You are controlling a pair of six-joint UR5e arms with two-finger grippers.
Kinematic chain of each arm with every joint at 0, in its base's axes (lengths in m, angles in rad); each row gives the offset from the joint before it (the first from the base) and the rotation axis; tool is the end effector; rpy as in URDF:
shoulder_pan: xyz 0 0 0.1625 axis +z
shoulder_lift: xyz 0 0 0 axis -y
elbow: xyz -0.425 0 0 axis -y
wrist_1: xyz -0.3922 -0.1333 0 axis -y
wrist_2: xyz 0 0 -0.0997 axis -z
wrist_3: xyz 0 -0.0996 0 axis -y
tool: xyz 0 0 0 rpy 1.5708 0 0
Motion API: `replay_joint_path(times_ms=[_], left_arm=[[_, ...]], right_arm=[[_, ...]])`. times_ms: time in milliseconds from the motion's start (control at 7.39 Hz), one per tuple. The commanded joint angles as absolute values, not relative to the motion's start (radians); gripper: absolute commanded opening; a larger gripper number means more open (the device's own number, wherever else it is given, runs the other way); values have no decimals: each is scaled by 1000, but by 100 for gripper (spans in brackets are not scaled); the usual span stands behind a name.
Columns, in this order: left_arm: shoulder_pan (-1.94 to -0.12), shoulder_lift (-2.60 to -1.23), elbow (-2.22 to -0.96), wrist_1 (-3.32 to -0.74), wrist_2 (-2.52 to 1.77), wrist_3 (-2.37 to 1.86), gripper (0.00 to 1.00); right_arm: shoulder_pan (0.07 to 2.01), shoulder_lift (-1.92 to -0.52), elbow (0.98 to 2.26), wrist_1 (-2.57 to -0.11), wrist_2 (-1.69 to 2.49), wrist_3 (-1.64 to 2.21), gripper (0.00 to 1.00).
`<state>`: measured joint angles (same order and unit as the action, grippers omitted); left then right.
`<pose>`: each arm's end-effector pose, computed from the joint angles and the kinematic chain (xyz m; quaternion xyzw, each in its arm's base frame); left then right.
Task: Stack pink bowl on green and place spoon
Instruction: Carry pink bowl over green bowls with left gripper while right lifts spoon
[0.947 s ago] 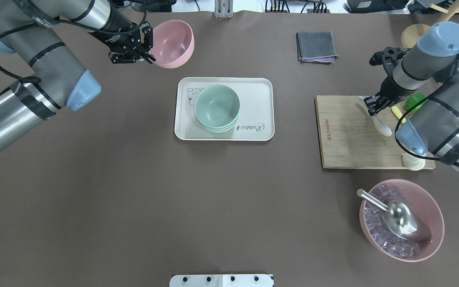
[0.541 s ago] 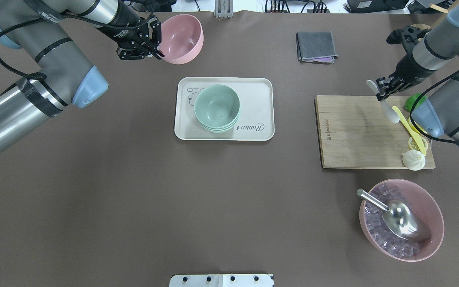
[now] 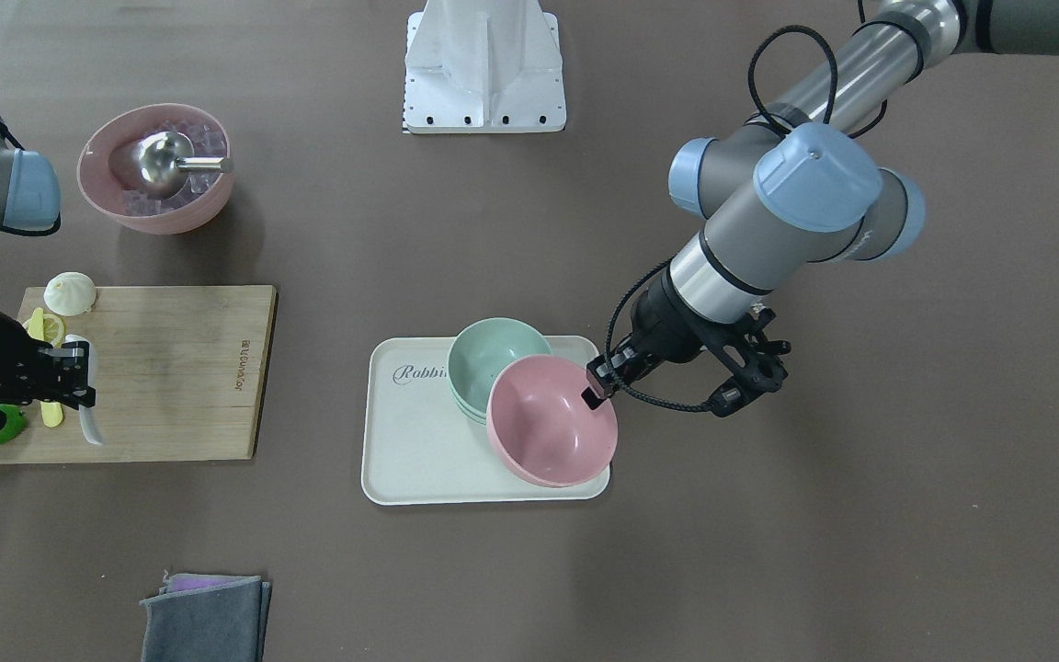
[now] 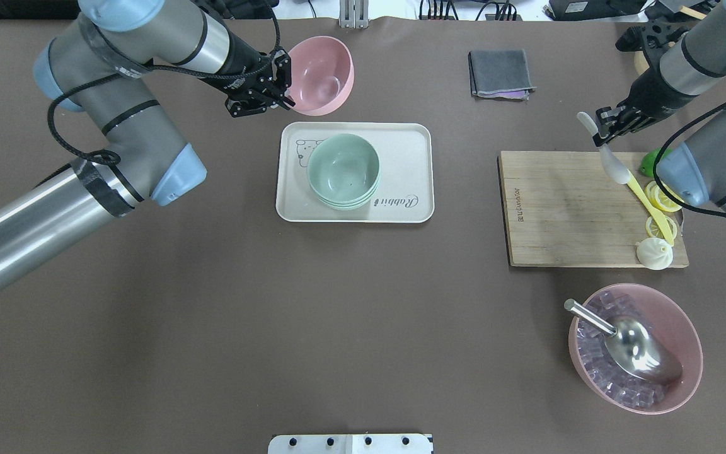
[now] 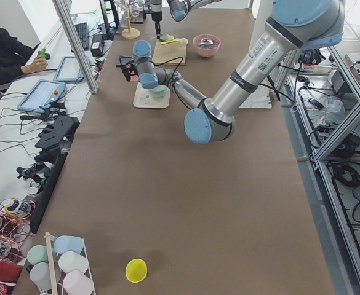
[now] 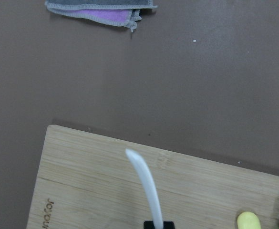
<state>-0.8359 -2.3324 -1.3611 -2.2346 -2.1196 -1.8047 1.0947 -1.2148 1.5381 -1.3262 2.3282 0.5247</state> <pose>0.4369 -0.6047 0.2005 -0.0494 0.5910 -0.2697 0.7587 -0.2370 -0.6012 0.4436 0.0581 -0.4363 -0.0819 0.8942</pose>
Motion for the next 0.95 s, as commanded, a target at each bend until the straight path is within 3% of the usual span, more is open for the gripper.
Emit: replay_joint_path(times_ms=[0, 812], left_arm=[[-772, -2361, -1359, -2260, -2068, -1896, 0], [-776, -2296, -1428, -2212, -2221, -1633, 0]], right_arm=[[1095, -1200, 1542, -1325, 2329, 555, 0], [1089, -1193, 1542, -1324, 2319, 558, 0]])
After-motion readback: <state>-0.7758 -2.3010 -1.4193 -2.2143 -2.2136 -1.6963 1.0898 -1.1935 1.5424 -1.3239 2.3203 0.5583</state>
